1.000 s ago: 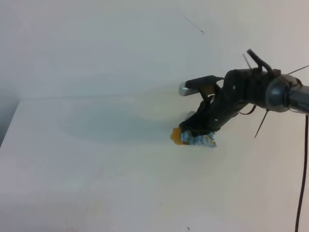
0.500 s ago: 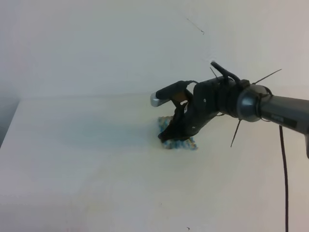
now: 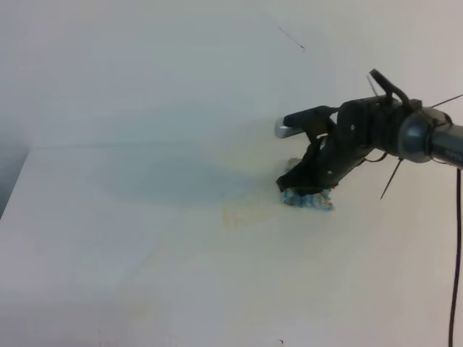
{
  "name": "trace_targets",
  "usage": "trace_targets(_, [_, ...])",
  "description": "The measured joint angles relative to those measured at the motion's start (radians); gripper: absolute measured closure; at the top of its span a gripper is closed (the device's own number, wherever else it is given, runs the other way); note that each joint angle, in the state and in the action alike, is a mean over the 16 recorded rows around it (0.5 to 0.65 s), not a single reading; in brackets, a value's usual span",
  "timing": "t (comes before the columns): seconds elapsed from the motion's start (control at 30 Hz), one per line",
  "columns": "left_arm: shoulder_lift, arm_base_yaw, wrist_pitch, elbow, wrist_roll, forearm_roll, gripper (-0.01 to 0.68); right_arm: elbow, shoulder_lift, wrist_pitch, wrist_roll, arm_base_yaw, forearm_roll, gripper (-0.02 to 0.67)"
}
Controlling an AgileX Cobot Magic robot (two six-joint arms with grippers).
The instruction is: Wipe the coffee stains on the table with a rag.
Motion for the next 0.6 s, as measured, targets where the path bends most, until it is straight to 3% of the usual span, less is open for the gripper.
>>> trace_targets(0.3, [0.0, 0.0, 0.0, 0.0, 0.0, 0.0, 0.673, -0.045, 0.035, 0.049, -0.031, 0.149, 0.092, 0.652])
trace_targets(0.6, [0.002, 0.0, 0.001, -0.003, -0.001, 0.0, 0.674, -0.077, 0.037, 0.211, 0.164, 0.189, -0.202, 0.652])
